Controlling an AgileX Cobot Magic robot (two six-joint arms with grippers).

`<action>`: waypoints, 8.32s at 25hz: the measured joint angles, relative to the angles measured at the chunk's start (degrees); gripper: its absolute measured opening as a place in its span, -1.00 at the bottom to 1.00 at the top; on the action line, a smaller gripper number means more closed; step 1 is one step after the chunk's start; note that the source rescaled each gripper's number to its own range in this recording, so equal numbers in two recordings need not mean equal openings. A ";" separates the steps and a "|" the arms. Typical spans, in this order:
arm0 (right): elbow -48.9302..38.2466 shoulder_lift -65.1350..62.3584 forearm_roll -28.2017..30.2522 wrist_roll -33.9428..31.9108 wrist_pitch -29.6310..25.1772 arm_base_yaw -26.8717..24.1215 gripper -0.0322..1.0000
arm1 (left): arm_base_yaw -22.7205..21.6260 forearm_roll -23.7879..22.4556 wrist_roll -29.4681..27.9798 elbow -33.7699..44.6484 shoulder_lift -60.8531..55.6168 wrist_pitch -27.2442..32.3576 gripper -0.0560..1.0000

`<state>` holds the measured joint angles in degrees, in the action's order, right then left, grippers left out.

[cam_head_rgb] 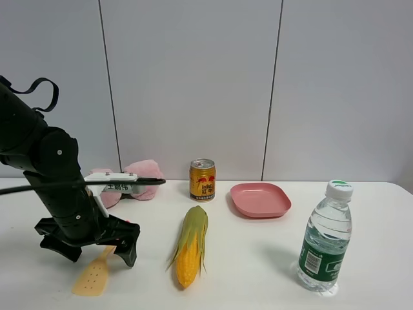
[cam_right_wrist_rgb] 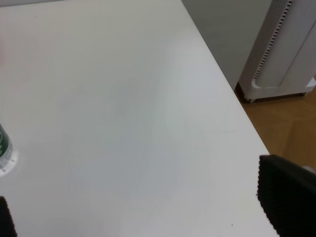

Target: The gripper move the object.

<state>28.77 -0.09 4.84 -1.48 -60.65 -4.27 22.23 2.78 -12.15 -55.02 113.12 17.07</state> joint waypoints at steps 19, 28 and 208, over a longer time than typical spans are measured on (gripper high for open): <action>0.00 0.00 0.00 0.00 0.00 0.00 1.00 | -0.56 -0.01 -0.07 0.00 0.17 0.21 -0.89; 0.00 0.00 0.00 0.00 0.00 0.00 1.00 | -0.56 0.09 -0.07 0.00 -2.83 1.38 -0.89; 0.00 0.00 -0.05 0.00 0.00 0.00 1.00 | -29.26 -2.13 12.15 25.81 -110.28 43.51 1.00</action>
<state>28.77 -0.09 4.79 -1.48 -60.65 -4.27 -7.03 0.65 0.00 -29.21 2.84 60.58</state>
